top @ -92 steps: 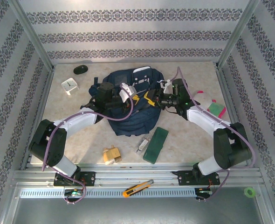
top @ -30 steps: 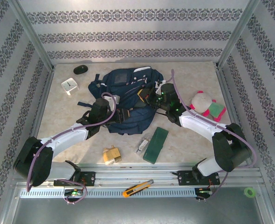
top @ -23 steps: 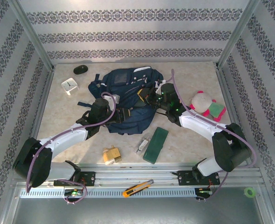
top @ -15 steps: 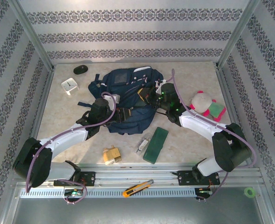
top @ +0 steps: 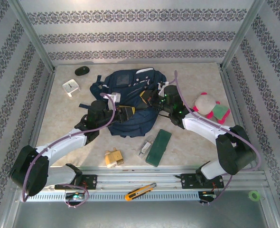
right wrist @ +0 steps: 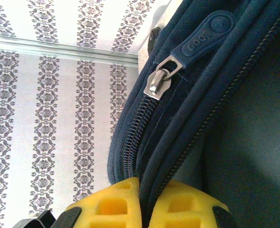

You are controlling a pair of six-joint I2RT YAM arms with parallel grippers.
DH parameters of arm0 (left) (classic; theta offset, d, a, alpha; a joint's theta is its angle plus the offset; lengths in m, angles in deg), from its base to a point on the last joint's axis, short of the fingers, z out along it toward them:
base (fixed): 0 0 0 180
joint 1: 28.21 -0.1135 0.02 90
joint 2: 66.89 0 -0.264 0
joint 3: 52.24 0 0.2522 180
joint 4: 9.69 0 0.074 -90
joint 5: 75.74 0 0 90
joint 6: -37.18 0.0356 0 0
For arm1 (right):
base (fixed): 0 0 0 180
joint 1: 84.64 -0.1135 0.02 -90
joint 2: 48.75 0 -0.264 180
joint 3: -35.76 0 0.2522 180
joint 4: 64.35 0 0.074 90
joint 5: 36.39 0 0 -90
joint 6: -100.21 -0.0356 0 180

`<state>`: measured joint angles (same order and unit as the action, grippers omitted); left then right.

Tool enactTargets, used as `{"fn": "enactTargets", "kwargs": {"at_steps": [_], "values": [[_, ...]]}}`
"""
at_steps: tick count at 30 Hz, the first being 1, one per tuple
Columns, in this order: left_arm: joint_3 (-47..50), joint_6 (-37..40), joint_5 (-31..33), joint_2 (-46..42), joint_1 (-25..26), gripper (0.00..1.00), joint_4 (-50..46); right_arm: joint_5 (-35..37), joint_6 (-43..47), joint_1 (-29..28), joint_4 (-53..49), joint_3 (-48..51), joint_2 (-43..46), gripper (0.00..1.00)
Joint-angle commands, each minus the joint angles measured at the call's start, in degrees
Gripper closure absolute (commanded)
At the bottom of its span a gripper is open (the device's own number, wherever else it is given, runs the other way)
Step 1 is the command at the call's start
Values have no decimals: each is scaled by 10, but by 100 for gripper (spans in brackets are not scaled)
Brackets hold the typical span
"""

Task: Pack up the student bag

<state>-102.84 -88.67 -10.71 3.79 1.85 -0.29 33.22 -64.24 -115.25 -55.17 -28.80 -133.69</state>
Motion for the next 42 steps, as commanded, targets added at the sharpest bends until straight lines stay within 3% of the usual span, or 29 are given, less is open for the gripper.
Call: {"fn": "enactTargets", "kwargs": {"at_steps": [1, 6, 21, 28, 37, 42], "values": [[0, 33, 26, -1, 6, 57, -57, -4, 13, 0, 59, 1, 12, 100], [-15, 52, 15, -2, 9, 57, -119, -3, 13, 1, 58, 2, 14, 100], [-47, 67, 33, 44, 48, 60, -141, -8, 12, -3, 60, -7, 8, 100], [-57, 60, 73, 59, 48, 76, -137, -5, 14, -3, 58, 3, 17, 100], [-66, 76, 156, 40, 45, 100, -258, -15, 20, 8, 50, 15, 30, 100], [-44, 89, 176, 4, 25, 100, -299, -39, 24, 35, 41, 25, 45, 100]]}}
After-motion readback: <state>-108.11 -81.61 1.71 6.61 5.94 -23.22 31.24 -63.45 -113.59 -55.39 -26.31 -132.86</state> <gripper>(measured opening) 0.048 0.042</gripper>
